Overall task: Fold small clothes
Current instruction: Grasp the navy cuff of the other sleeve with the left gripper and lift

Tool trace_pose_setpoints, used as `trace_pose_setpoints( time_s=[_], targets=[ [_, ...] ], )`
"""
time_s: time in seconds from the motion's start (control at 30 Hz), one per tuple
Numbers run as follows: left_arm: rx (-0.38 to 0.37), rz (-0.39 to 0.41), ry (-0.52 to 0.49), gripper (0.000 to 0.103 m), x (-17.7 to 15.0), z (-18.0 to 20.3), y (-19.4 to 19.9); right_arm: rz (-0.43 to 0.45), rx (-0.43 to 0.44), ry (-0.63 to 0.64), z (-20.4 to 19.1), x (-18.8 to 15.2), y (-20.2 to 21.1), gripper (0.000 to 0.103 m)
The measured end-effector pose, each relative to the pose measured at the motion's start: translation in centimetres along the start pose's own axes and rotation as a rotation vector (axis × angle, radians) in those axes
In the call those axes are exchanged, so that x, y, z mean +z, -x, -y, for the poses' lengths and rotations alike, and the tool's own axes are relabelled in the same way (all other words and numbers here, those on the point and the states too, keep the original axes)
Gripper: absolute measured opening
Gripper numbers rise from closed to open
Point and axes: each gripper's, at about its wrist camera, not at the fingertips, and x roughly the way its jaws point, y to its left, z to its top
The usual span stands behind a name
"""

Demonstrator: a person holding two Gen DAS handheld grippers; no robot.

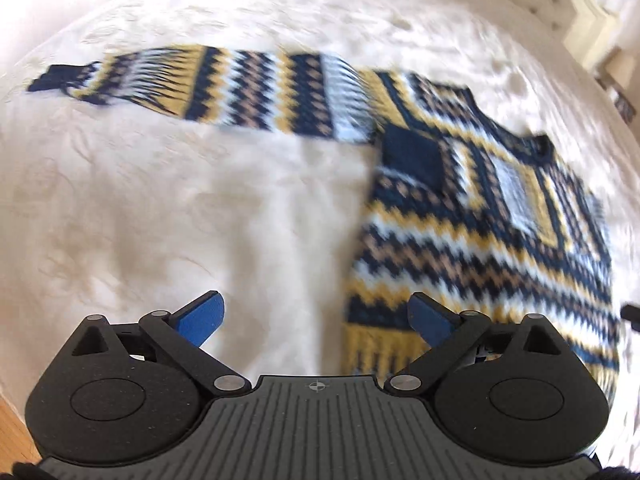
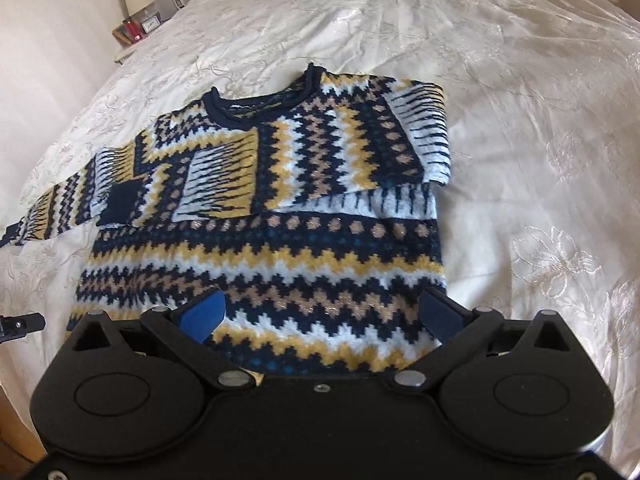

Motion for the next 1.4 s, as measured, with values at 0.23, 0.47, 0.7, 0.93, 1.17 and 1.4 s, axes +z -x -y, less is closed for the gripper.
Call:
trace_pose_setpoints(
  time_s=[0.23,0.47,0.7,0.93,1.17,1.4],
  targets=[
    [0.050,0.069,0.139,0.099,6.3,-8.1,-0.1,0.013,0.016,-0.036,-3.9,0.9,-0.4,0.102],
    [0.094,0.109,0.213,0.099,11.8,-14.9,-1.7,0.021,0.023,-0.043,-8.5,2.3,-1.7,0.102],
    [0.130,0.114,0.240,0.099,15.8,-20.3,-4.6,0.024,0.024,-0.048,-13.1,3.3,-3.3,0.102],
    [0.124,0.098,0.317,0.099,18.0,-24.5,-7.9,0.002,0.010,-0.037,-16.8,3.5,-4.6,0.102],
    [0.088,0.115,0.300,0.099,19.4,-26.0,-10.2,-0.038,-0.012,-0.009,-19.4,3.6,-5.5,0.102],
    [0.118,0.135,0.312,0.094,19.5,-25.7,-10.6,-0.073,-0.016,0.021,-21.0,3.7,-6.3,0.102]
  ],
)
